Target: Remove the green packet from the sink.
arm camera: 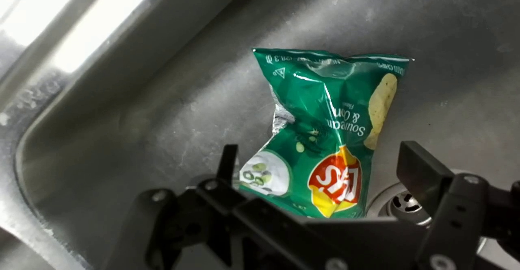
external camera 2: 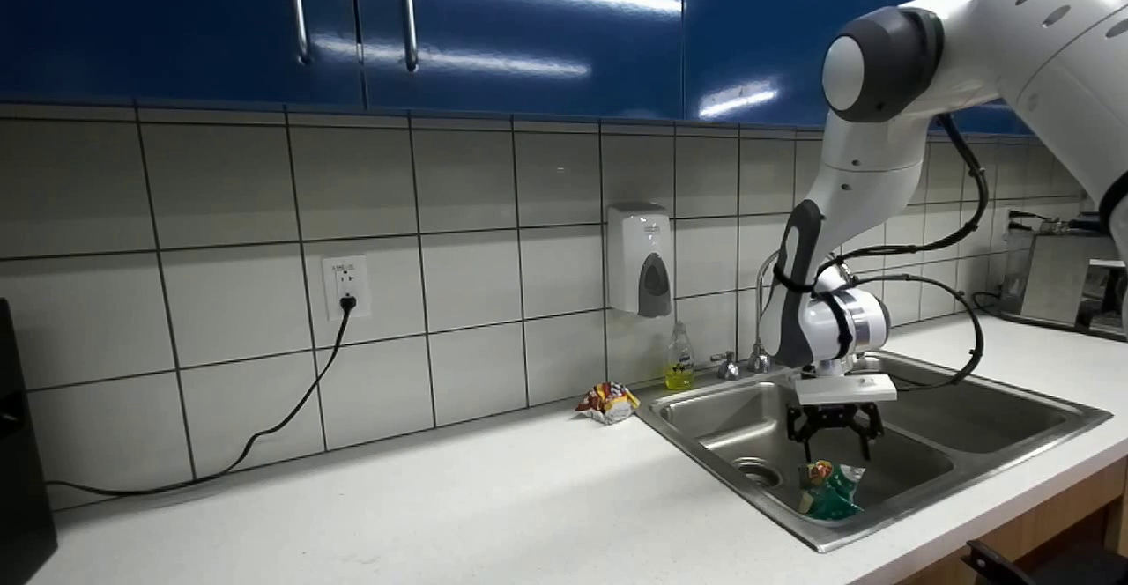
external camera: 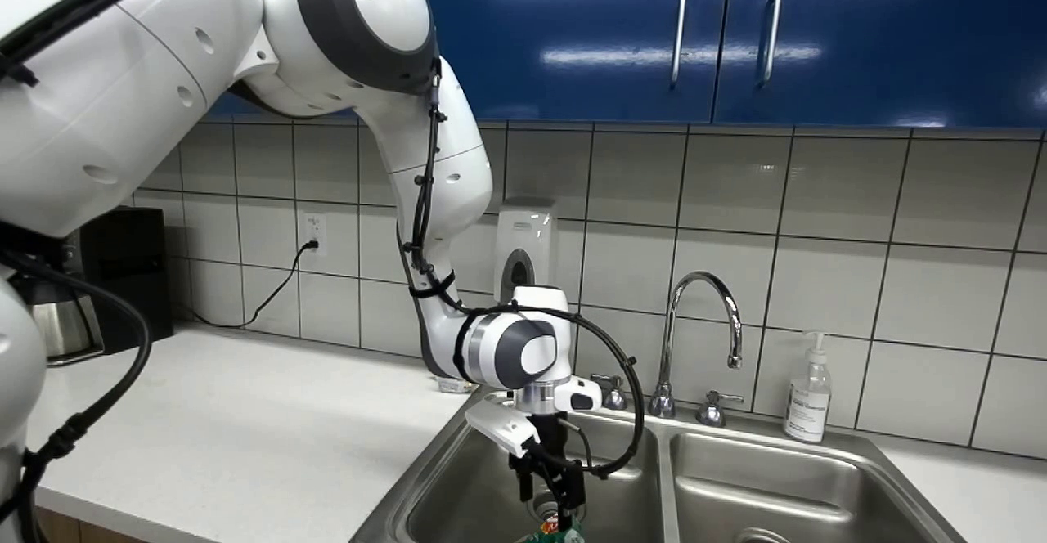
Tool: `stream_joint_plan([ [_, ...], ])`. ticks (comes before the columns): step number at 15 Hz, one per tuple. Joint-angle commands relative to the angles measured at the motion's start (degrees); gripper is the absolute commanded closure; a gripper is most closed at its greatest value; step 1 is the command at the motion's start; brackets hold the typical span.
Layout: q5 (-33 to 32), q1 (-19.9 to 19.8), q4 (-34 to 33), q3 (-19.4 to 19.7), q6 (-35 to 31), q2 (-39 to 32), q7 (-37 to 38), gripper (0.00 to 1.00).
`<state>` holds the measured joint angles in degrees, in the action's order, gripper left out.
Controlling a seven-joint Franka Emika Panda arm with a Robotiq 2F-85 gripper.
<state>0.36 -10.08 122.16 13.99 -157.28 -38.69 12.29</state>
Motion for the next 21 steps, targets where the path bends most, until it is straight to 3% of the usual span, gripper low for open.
stream_joint_plan([
  [1, 0.2, 1.4, -0.2, 1.0, 0.5, -0.6, 0.3, 0.0],
  [18, 0.5, 4.0, -7.9, 1.7, 1.2, -9.0, 1.9, 0.0],
  [19, 0.5, 4.1, -8.1, 1.7, 1.2, -9.2, 1.9, 0.16],
  [21, 0.5, 4.3, -8.5, 1.7, 1.3, -9.5, 1.9, 0.35],
])
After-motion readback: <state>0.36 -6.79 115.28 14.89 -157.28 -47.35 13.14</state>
